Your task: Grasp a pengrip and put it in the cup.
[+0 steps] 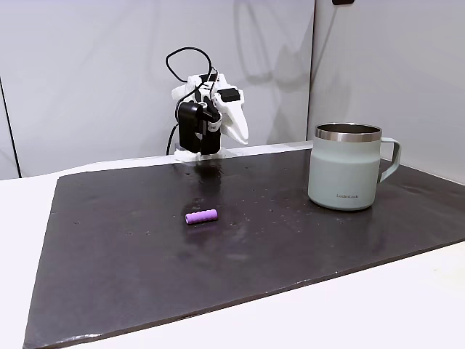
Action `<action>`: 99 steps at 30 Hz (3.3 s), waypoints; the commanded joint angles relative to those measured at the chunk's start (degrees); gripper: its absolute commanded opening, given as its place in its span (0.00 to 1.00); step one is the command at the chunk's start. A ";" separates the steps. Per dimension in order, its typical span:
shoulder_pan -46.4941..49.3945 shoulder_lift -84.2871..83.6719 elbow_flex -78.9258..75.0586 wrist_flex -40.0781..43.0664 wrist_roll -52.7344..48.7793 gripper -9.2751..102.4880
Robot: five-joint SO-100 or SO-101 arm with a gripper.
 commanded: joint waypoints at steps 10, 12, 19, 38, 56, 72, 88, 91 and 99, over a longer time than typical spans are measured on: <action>1.41 0.79 3.08 -0.62 1.41 0.08; 1.41 0.79 2.90 -0.79 0.79 0.08; 2.46 -0.62 -11.07 8.26 -5.98 0.08; 9.49 -60.29 -80.86 32.70 -6.94 0.21; 19.42 -107.58 -128.41 54.49 -9.67 0.31; 20.57 -144.58 -159.08 59.33 -17.58 0.31; 19.51 -158.29 -163.65 54.40 -18.81 0.28; 19.51 -159.96 -164.18 53.53 -18.98 0.27; 19.95 -162.95 -164.27 52.91 -19.16 0.14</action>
